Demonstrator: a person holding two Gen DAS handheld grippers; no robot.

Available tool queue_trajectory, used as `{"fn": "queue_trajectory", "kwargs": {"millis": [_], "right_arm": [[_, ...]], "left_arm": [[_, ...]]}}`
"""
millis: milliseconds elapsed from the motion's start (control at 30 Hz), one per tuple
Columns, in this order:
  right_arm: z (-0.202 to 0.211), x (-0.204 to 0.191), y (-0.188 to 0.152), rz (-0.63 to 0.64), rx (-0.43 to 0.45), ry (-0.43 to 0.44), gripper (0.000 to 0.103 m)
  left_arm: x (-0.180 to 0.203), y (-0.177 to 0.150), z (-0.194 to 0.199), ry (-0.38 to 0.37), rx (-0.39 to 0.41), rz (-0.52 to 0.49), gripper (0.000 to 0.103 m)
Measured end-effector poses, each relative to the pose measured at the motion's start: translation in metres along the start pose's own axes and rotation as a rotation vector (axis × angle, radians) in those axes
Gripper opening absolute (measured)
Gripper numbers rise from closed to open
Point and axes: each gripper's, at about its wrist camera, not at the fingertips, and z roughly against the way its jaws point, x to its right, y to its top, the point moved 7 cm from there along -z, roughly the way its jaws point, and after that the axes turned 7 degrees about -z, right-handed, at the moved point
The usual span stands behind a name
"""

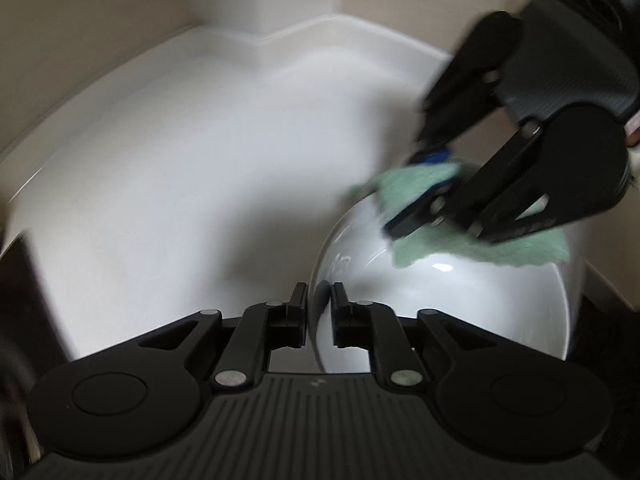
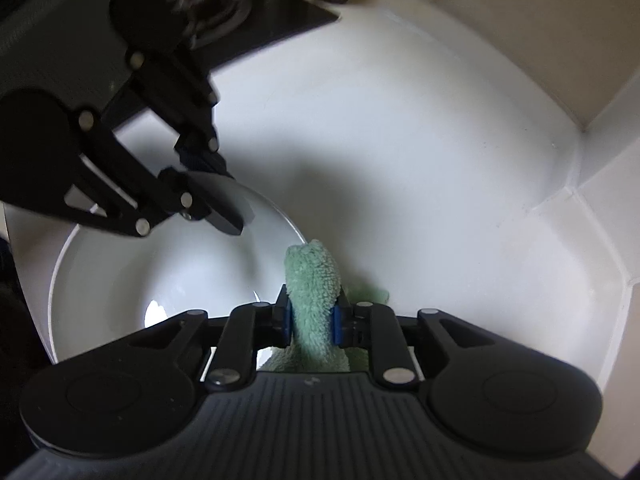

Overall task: Clean bowl
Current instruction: 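Hold the rim with the left gripper while the right gripper rubs the cloth along the rim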

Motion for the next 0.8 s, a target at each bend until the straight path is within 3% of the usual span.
{"fn": "queue_trajectory", "kwargs": {"millis": [100, 167, 400, 600, 700, 800], "right_arm": [[0.004, 0.012, -0.007, -0.115, 0.033, -0.011, 0.011], [0.007, 0.013, -0.014, -0.162, 0.043, -0.022, 0.011], [0.01, 0.012, -0.029, -0.077, -0.058, 0.061, 0.011], [0.009, 0.003, -0.003, 0.077, 0.04, -0.029, 0.015], [0.008, -0.008, 0.004, 0.154, 0.06, -0.055, 0.016], [0.01, -0.002, 0.003, 0.09, 0.066, -0.033, 0.014]], "left_arm": [[0.002, -0.014, 0.006, 0.016, 0.012, 0.103, 0.018], [0.0, -0.02, 0.01, -0.001, 0.03, 0.132, 0.011], [0.005, -0.012, 0.012, -0.002, 0.021, -0.052, 0.008], [0.011, -0.004, 0.019, 0.0, -0.008, -0.204, 0.011], [0.011, -0.009, 0.027, 0.008, -0.004, -0.167, 0.011], [0.014, -0.015, 0.033, 0.058, 0.006, -0.082, 0.011]]}}
